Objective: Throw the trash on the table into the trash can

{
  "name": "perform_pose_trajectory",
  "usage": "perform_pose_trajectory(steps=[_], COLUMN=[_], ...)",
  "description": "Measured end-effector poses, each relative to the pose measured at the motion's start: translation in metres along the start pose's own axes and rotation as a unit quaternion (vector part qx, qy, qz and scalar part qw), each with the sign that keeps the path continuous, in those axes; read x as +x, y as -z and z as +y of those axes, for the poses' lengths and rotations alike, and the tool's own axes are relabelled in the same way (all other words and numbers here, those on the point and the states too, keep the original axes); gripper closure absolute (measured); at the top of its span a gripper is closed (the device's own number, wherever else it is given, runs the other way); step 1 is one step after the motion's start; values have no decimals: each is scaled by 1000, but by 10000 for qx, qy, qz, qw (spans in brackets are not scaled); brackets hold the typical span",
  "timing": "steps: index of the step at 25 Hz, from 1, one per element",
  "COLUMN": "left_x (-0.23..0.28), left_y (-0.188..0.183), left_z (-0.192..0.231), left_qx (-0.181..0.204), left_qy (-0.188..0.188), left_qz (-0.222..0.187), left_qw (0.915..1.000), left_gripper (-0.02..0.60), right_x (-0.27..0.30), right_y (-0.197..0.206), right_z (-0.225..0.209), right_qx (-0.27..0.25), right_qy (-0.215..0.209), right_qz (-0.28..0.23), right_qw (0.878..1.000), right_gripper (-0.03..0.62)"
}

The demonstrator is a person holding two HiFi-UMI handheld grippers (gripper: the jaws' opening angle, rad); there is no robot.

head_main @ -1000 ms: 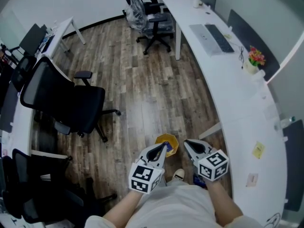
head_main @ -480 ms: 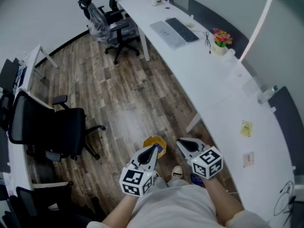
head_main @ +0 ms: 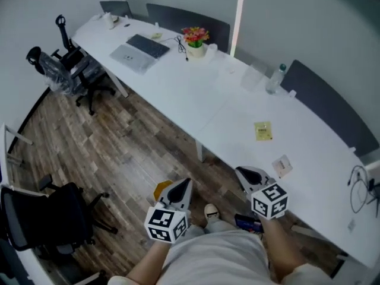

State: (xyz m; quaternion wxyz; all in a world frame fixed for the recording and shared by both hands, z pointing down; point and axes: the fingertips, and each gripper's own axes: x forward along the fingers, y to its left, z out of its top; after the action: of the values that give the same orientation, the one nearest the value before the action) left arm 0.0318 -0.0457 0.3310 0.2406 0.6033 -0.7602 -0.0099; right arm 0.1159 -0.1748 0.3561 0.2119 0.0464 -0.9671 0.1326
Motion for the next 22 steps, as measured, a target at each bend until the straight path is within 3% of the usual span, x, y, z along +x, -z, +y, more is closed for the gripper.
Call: perform_pose_trajectory(steps=[5,10,22], left_x=[41,68,111], left_y=[-1,13,42], left_z=[-54,-96,-150], left_qx=[272,402,414], left_qy=[701,1104,1417], left_qz=[198,420,757], left_qw=[9970,9922,9861], left_gripper=[581,581,581], right_x=[-74,-137,-178], right_y=[30,65,110], right_z=[-77,-127,-193], right_qx=[532,935,1128], right_qy=[1091,1807,2423], right_qz=[-186,-258,-30], right_qw=[9924,9788,9636], right_gripper=[560,560,557])
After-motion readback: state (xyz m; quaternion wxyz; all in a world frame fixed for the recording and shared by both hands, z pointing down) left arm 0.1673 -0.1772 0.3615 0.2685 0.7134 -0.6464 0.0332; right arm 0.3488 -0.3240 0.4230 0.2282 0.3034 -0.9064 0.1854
